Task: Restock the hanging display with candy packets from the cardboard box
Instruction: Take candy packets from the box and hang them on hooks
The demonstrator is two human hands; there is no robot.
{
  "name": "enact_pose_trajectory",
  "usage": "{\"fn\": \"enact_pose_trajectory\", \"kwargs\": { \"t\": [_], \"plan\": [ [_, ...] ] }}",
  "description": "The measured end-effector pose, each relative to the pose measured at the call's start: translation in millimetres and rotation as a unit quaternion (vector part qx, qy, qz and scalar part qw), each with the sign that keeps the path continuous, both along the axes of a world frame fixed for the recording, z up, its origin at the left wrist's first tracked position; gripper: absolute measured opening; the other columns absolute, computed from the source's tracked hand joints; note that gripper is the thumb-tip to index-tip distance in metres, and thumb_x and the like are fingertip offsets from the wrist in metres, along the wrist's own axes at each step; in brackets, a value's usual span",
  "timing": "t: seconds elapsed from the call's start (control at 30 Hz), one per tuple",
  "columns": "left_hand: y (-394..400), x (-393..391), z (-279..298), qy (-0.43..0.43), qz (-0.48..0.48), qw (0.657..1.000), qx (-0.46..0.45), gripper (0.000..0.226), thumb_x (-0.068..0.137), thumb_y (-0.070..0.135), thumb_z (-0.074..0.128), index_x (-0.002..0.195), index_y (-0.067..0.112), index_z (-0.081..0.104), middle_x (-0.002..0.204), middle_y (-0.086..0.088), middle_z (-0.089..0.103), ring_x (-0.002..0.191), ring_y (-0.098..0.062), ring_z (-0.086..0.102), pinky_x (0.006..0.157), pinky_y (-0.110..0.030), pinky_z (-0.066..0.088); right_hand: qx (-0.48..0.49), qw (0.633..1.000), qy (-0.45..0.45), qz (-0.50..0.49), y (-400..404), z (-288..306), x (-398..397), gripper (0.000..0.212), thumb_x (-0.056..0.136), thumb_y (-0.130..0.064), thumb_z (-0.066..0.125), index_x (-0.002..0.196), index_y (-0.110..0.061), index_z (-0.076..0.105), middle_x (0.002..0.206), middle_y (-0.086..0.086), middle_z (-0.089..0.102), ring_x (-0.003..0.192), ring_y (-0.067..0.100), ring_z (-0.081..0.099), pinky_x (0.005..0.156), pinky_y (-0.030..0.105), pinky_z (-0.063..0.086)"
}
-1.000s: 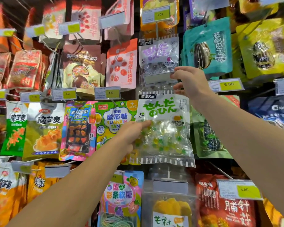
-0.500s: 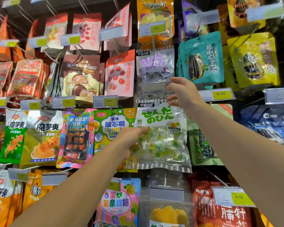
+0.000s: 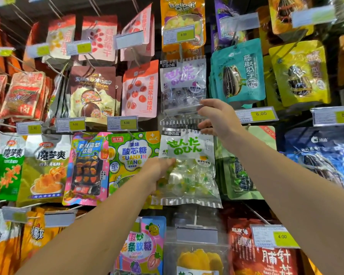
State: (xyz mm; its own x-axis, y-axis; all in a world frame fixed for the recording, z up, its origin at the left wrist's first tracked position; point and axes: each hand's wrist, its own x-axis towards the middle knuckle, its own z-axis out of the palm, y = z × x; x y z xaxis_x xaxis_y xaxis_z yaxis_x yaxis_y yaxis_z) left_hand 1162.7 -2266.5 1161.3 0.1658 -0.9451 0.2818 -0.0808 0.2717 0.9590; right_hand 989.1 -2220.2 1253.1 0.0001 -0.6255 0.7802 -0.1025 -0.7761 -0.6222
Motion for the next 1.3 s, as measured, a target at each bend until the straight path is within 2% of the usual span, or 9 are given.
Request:
{"fn": "enact_pose_trajectory", "kwargs": {
  "t": [0.1, 0.27, 0.43, 0.77, 0.93, 1.03, 1.13, 1.2, 1.3],
  "plan": [
    [-9, -7, -5, 0.002, -0.011, 1.0, 0.007, 0.041, 0.08, 0.036, 0.072, 0.113, 0.013, 0.06, 0.091, -0.007, 0.061, 0.063, -0.021, 0.053, 0.047, -0.023, 0.042, 0.004, 1.0, 0.017, -0.014, 1, -17, 0, 0.039, 0.09, -0.012, 0.06, 0.129, -0.014, 0.055, 0.119, 0.004, 0.062, 0.075, 0.02, 0.064, 0.073, 0.039, 0.058],
    [-29, -7, -18, -0.034, 0.026, 0.999, -0.001, 0.061, 0.081, 0.049, 0.07, 0.127, 0.015, 0.051, 0.121, -0.006, 0.059, 0.102, -0.028, 0.059, 0.088, -0.043, 0.053, -0.044, 0.972, 0.153, -0.175, -4, -55, 0, 0.059, 0.086, -0.017, 0.062, 0.142, -0.025, 0.044, 0.133, -0.006, 0.051, 0.097, 0.016, 0.061, 0.076, 0.025, 0.049],
    [-67, 5, -37, -0.073, 0.065, 0.994, -0.042, 0.086, 0.056, 0.069, 0.069, 0.123, 0.015, 0.062, 0.118, -0.007, 0.067, 0.102, -0.029, 0.065, 0.088, -0.05, 0.056, -0.025, 0.937, 0.258, -0.235, -18, -89, 6, 0.063, 0.086, -0.024, 0.062, 0.145, -0.018, 0.041, 0.144, 0.002, 0.043, 0.117, 0.023, 0.055, 0.098, 0.036, 0.045],
    [-2, 36, -41, -0.245, 0.16, 0.947, -0.13, 0.039, 0.083, 0.031, 0.069, 0.119, 0.019, 0.061, 0.112, 0.001, 0.067, 0.106, -0.02, 0.062, 0.094, -0.037, 0.05, 0.021, 0.901, 0.348, -0.259, -24, -137, 41, 0.05, 0.086, -0.027, 0.061, 0.134, -0.018, 0.053, 0.137, 0.003, 0.049, 0.124, 0.023, 0.05, 0.098, 0.033, 0.041],
    [30, 77, -69, -0.28, 0.171, 0.931, -0.16, 0.026, 0.084, 0.03, 0.071, 0.106, 0.017, 0.069, 0.099, 0.006, 0.068, 0.093, -0.01, 0.063, 0.079, -0.02, 0.043, -0.001, 0.896, 0.371, -0.242, -17, -168, 90, 0.045, 0.082, -0.026, 0.063, 0.125, -0.015, 0.058, 0.127, 0.01, 0.057, 0.119, 0.031, 0.053, 0.096, 0.036, 0.043],
    [57, 122, -111, -0.311, 0.181, 0.923, -0.138, 0.029, 0.085, 0.027, 0.07, 0.111, 0.015, 0.069, 0.103, 0.003, 0.07, 0.095, -0.011, 0.065, 0.082, -0.018, 0.045, 0.004, 0.895, 0.385, -0.225, -5, -204, 133, 0.04, 0.083, -0.028, 0.062, 0.12, -0.013, 0.06, 0.12, 0.011, 0.058, 0.114, 0.033, 0.053, 0.093, 0.041, 0.047],
    [89, 173, -165, -0.332, 0.173, 0.923, -0.092, 0.035, 0.086, 0.035, 0.067, 0.117, 0.017, 0.067, 0.11, 0.001, 0.071, 0.103, -0.013, 0.065, 0.095, -0.031, 0.05, -0.008, 0.877, 0.424, -0.226, 17, -251, 176, 0.045, 0.084, -0.036, 0.053, 0.118, -0.007, 0.062, 0.12, 0.012, 0.062, 0.122, 0.034, 0.047, 0.108, 0.04, 0.032],
    [115, 204, -203, -0.352, 0.172, 0.918, -0.056, 0.04, 0.088, 0.039, 0.066, 0.122, 0.019, 0.066, 0.111, 0.005, 0.07, 0.104, -0.011, 0.064, 0.093, -0.026, 0.048, -0.023, 0.861, 0.446, -0.245, 32, -282, 200, 0.059, 0.075, -0.043, 0.041, 0.116, -0.008, 0.065, 0.121, 0.011, 0.062, 0.126, 0.036, 0.047, 0.113, 0.045, 0.028],
    [158, 254, -256, -0.375, 0.164, 0.912, 0.002, 0.042, 0.09, 0.037, 0.065, 0.128, 0.019, 0.062, 0.118, 0.004, 0.067, 0.11, -0.013, 0.061, 0.09, -0.025, 0.043, -0.029, 0.844, 0.465, -0.265, 61, -331, 234, 0.052, 0.072, -0.033, 0.056, 0.117, -0.008, 0.063, 0.131, 0.01, 0.057, 0.134, 0.038, 0.04, 0.113, 0.052, 0.029]
  ]
}}
